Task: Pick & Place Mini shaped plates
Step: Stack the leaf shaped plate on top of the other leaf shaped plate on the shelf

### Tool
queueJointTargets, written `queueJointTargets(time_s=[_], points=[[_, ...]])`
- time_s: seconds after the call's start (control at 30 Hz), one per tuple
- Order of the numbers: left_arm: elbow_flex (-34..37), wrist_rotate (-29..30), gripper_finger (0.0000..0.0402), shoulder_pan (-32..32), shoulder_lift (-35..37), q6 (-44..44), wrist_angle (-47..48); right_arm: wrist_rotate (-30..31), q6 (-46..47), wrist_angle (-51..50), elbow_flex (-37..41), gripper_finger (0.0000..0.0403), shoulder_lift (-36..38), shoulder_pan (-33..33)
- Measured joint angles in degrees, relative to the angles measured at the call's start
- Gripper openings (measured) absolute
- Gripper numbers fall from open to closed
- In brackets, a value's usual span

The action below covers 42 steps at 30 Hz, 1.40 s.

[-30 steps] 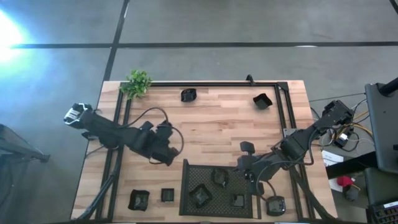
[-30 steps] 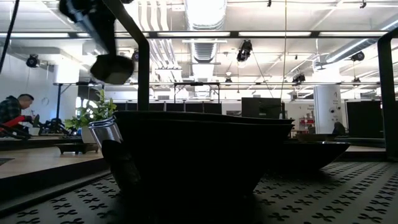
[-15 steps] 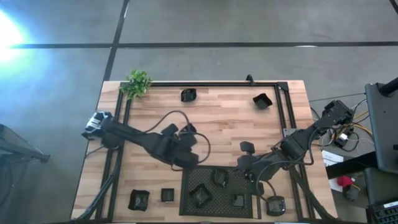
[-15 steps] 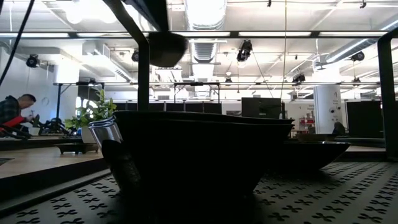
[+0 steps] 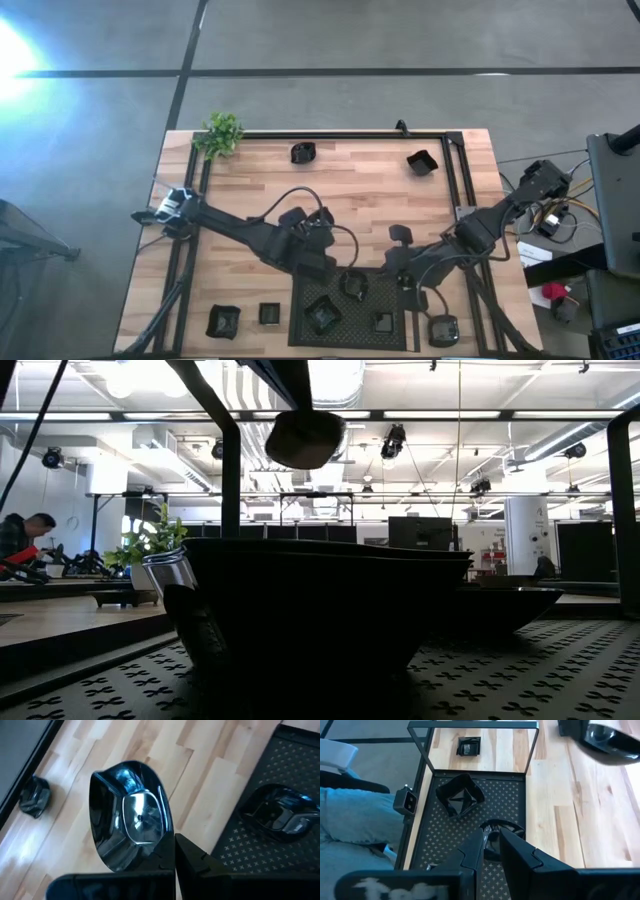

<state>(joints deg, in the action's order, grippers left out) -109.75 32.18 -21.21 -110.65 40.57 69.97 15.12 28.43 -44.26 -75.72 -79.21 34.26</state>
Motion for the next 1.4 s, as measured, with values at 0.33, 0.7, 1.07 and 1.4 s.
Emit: queueJointTargets(time_s=[0.33, 0.7, 1.07, 1.4], points=[[0.2, -1.7, 0.0, 1.2, -4.3, -5.3, -8.3, 0.1, 0.0, -0.7, 0.0, 0.0061, 2.8, 0.0], [0.3, -3.2, 0.0, 5.6, -6.9, -7.8, -12.4, 1.3, -0.2, -1.7, 0.0, 0.0061, 5.2, 0.0], [0.3, -3.2, 0.0, 8.1, -7.0, -8.7, -12.6, 1.6, -0.1, -2.3, 0.0, 0.0061, 5.3, 0.0], [0.3, -5.0, 0.0, 9.3, -9.5, -10.6, -16.3, 1.6, -0.4, -2.2, 0.0, 0.0061, 5.3, 0.0]])
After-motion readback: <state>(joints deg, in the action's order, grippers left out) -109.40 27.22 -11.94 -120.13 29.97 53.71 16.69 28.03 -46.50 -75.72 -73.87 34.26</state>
